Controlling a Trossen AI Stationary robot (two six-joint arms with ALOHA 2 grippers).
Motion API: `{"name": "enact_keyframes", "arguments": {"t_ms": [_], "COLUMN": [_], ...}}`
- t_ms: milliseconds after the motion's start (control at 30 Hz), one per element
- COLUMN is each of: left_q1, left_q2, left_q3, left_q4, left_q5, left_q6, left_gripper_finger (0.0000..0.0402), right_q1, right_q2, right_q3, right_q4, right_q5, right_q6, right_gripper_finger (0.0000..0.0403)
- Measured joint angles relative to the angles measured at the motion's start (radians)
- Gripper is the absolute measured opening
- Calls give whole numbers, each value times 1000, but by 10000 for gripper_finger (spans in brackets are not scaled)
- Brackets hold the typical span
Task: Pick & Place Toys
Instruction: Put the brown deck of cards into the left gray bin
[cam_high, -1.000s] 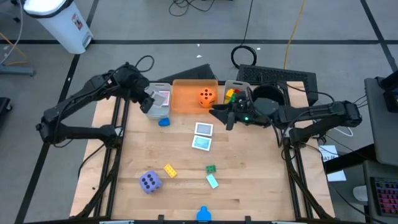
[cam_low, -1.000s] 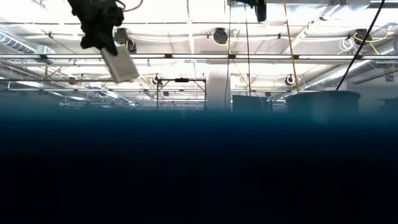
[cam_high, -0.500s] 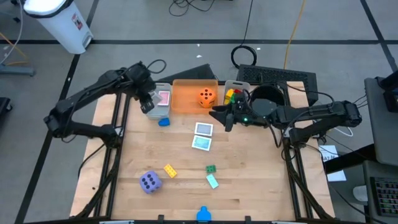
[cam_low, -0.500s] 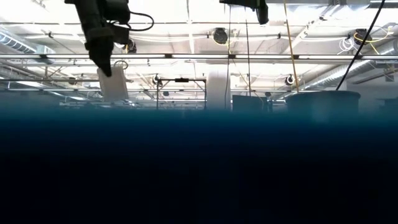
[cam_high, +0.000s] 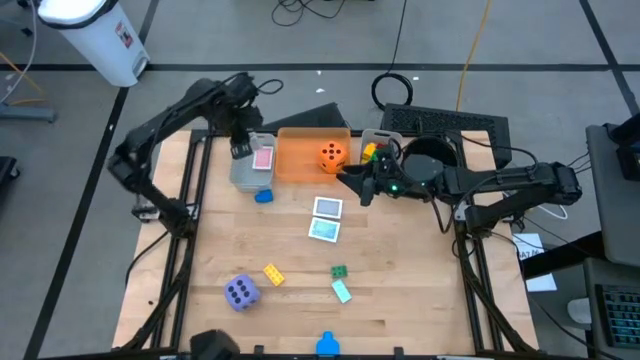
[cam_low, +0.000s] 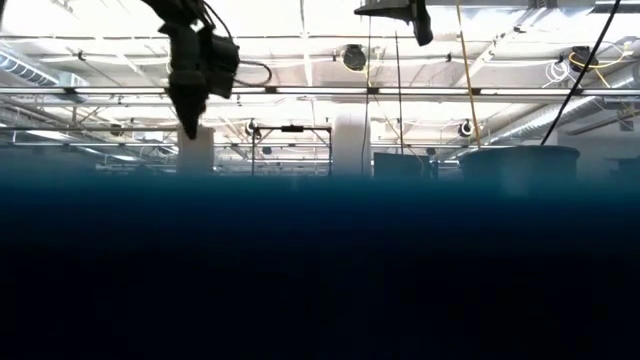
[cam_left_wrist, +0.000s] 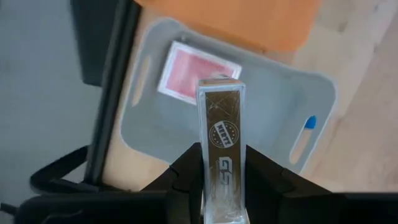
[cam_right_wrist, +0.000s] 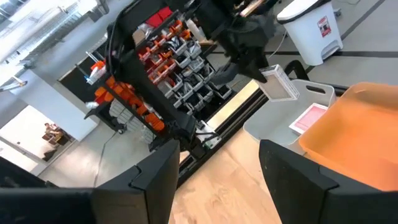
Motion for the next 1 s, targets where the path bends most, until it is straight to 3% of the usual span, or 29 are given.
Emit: {"name": "enact_keyframes", "arguments": {"t_ms": [167,267,533,667,800,1000], "left_q1": [64,96,140,134,108,15], "left_q2": [99,146,223,223,201,107], "left_q3": [57,65,65,65,65,65], "left_q4": [7,12,9,33,19,9], "left_q5": [178,216,183,84,-20,-41], "left_q6": [69,124,157,143,78,40], "left_gripper_finger": [91,91,92,92,92,91], "right_q1": [1,1,1,1,1,1], "right_q2": [0,0,0,0,0,0], "right_q3": [0,0,0,0,0,0], "right_q4": [-34,-64,-94,-96,-99,-118], "right_q5": [-3,-2,-3,-2,-2,0], "right_q6": [22,43,61,48,28,23], "right_gripper_finger": [210,210,210,210,210,210]}}
